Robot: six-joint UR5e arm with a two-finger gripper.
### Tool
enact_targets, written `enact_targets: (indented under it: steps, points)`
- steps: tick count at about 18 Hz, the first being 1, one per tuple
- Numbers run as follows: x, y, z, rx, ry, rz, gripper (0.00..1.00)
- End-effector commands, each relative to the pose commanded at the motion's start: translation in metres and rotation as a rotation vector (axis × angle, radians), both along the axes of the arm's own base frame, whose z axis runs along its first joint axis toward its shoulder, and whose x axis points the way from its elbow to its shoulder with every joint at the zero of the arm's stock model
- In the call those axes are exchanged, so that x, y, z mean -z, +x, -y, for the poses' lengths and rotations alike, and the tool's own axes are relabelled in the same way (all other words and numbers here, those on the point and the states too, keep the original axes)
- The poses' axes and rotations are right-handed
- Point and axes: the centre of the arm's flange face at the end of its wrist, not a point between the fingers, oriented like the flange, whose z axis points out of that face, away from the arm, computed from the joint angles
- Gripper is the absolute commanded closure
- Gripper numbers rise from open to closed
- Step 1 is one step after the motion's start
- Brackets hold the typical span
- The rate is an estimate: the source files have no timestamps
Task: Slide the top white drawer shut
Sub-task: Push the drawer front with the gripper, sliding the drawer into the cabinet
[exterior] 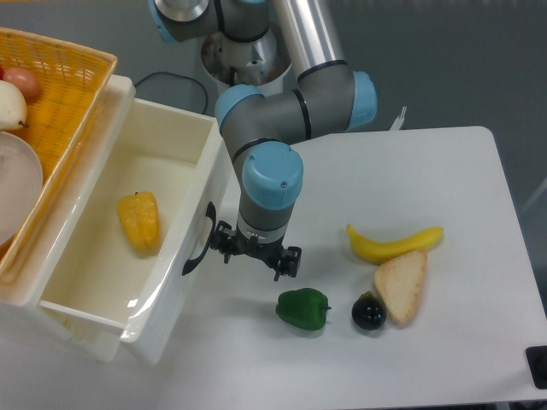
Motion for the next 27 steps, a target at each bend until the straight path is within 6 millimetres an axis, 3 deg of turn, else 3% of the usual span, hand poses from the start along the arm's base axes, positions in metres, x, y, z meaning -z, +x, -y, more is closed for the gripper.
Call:
enact_targets:
  steps: [19,27]
  points:
    - [-0.011,0.077,-0.033,0.112,0.01,-0.006,0.0]
    - [-0.011,0.094,-0.04,0.141,0.007,-0.009,0.0]
